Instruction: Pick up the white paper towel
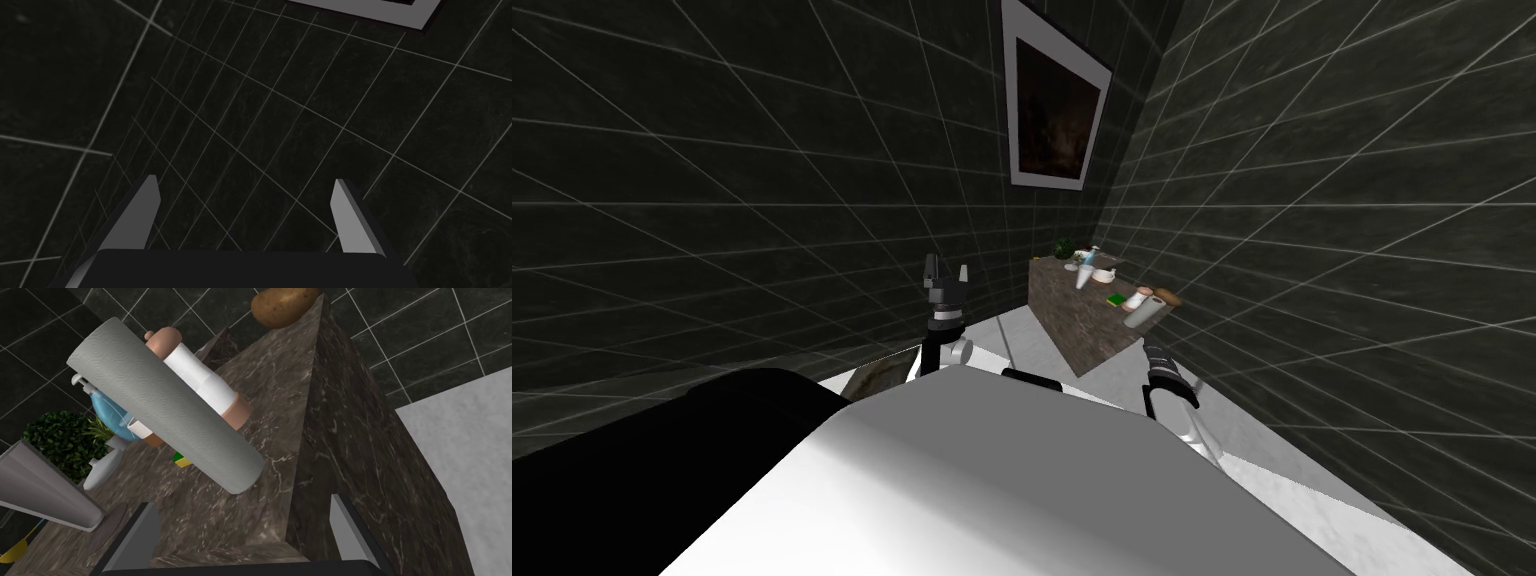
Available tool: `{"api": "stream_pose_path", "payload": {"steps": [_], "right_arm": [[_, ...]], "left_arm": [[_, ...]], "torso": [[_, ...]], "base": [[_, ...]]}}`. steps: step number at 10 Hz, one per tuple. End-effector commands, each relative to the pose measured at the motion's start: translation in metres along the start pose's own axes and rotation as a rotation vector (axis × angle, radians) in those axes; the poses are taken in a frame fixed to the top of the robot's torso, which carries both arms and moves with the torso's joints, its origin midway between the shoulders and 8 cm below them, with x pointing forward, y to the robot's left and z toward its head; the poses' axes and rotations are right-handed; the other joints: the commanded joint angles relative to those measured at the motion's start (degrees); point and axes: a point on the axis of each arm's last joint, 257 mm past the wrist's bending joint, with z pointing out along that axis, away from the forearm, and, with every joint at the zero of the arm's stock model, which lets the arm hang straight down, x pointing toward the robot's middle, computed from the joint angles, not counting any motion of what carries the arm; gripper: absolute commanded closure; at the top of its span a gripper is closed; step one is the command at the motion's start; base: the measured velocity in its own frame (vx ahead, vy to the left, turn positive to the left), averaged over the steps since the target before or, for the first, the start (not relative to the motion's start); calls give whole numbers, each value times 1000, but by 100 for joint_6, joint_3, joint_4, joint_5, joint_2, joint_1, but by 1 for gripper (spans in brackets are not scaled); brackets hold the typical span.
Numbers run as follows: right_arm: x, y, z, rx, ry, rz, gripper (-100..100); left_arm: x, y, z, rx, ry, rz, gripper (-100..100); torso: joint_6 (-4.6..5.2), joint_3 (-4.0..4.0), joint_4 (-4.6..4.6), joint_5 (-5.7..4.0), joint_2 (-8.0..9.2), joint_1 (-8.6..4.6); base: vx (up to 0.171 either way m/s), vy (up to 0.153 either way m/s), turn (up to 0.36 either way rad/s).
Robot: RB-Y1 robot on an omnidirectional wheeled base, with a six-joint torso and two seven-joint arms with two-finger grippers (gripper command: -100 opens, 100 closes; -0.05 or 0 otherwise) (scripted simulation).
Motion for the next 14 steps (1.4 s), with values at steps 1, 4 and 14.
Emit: {"api": "stream_pose_path", "payload": {"steps": [1,4,14], "right_arm": [[0,-7,6,8,15,-52,-100],[-1,-14,11,17,27,-127,-100],[2,-65,44,76,115,-412,-100]], "left_arm": [[0,0,0,0,0,0,0],[0,0,0,0,0,0,0],[0,0,0,0,0,0,0]], "torso": [[0,0,0,0,0,0],[-2,-3,-1,-1,-5,-5],[1,-10,-4,-4,-18,-18]], "base": [[-59,-60,125],[-33,-52,91],[-22,-68,112]]}}
